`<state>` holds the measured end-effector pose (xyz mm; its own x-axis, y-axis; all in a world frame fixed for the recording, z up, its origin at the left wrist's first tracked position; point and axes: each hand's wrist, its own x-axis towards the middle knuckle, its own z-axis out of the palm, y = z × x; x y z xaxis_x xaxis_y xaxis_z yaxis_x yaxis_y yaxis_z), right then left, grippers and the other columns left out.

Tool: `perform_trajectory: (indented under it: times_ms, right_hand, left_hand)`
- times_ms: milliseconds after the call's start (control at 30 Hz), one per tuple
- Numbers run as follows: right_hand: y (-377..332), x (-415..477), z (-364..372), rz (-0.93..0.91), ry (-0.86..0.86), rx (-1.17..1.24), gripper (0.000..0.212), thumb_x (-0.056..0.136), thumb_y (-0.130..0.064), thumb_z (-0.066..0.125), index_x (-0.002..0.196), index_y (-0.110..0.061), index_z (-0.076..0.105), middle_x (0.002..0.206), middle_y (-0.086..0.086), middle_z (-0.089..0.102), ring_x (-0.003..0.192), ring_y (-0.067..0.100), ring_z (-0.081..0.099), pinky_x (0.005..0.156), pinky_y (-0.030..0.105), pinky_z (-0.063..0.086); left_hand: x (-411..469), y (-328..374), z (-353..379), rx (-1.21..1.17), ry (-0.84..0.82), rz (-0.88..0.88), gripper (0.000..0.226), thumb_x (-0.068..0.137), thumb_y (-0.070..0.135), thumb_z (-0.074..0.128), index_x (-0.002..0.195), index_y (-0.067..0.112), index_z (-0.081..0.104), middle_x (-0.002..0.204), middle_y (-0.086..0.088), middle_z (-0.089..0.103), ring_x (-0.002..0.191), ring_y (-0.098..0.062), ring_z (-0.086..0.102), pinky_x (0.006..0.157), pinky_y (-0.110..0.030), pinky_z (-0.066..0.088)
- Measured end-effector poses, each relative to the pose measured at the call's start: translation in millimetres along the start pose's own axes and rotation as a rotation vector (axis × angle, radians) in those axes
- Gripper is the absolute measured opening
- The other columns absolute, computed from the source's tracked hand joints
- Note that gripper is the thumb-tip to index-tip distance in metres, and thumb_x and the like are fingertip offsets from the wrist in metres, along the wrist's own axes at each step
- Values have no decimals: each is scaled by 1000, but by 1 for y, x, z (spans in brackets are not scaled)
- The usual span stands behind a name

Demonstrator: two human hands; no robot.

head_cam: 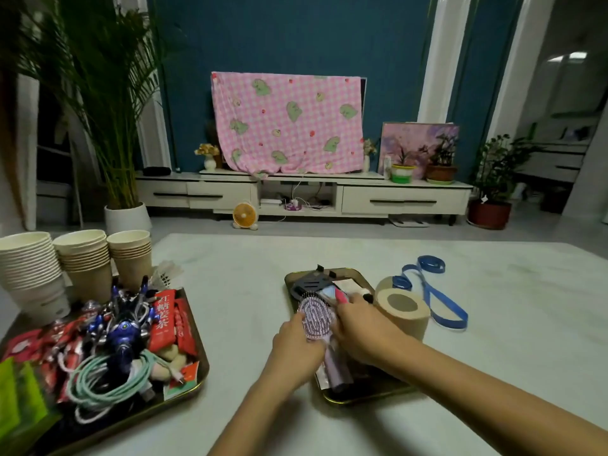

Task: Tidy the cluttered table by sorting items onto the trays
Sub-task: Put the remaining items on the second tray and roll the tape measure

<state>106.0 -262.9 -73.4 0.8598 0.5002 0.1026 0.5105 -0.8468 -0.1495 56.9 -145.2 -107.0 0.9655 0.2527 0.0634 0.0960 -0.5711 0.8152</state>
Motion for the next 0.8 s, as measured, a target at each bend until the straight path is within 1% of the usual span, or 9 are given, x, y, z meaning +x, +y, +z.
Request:
perform_trajectory:
  times_ms: [100, 167, 300, 400, 467, 533, 600, 700, 800]
  right_hand:
    - [2, -11, -1, -28, -199, 33, 30, 93, -13, 43, 115, 2, 56, 118, 20, 56, 107, 33, 54, 85, 35, 43]
    - [5, -15, -12, -97, -153, 97, 33, 89, -2, 42, 116, -4, 60, 115, 16, 60, 95, 24, 59, 76, 28, 48]
    - [19, -14, -56, -172, 181, 389, 35, 86, 8, 44, 106, -9, 66, 103, 1, 64, 73, -3, 52, 59, 9, 45]
    - [54, -7, -84, -100, 541, 619, 31, 86, 7, 41, 97, -10, 66, 89, -3, 61, 73, 1, 56, 63, 12, 46]
    - [90, 2, -84, 45, 658, 666, 30, 86, 7, 40, 93, -12, 63, 89, 2, 62, 75, 9, 58, 68, 21, 49]
    - [129, 10, -67, 257, 588, 572, 29, 86, 6, 42, 99, -9, 63, 101, 11, 64, 88, 20, 61, 81, 34, 52]
    - [165, 11, -37, 391, 368, 365, 29, 88, 1, 44, 112, -5, 60, 114, 17, 63, 100, 28, 59, 88, 41, 49]
    - [188, 9, 0, 375, 53, 103, 32, 93, -14, 46, 124, -6, 50, 124, 16, 57, 104, 29, 56, 87, 37, 47]
    - [193, 11, 10, 363, -56, 4, 41, 94, -27, 46, 130, -8, 44, 132, 14, 52, 116, 30, 51, 96, 39, 42]
  left_hand:
    - [-9, -4, 5, 78, -150, 9, 86, 70, 34, 68, 142, 14, 24, 138, -8, 41, 129, -26, 39, 105, -38, 36]
    - [-17, -8, 8, 186, -231, -12, 117, 57, 47, 74, 147, 15, 6, 146, -7, 29, 132, -25, 32, 108, -38, 32]
    - [-34, -15, 20, 355, -196, 61, 137, 53, 59, 78, 146, 20, -14, 155, 1, 6, 141, -22, 15, 114, -38, 23]
    - [-38, -17, 26, 383, -67, 116, 128, 59, 61, 75, 147, 19, -8, 155, 4, 12, 140, -18, 21, 113, -36, 25]
    - [-40, -18, 25, 412, -56, 140, 125, 62, 63, 72, 147, 19, -8, 154, 3, 18, 138, -18, 26, 111, -36, 28]
    - [-40, -18, 24, 424, -80, 139, 123, 64, 62, 71, 146, 19, -11, 152, 1, 23, 135, -19, 31, 108, -36, 31]
    - [-41, -18, 27, 416, -110, 111, 123, 69, 60, 69, 145, 19, -18, 155, -1, 18, 137, -21, 27, 111, -40, 26]
    - [-44, -15, 31, 432, -159, 66, 120, 76, 58, 63, 141, 18, -28, 158, 1, -5, 145, -21, 5, 117, -44, 8]
    - [-40, -15, 29, 428, -98, 38, 106, 85, 51, 56, 142, 15, -26, 157, -2, -12, 145, -21, -3, 116, -44, 8]
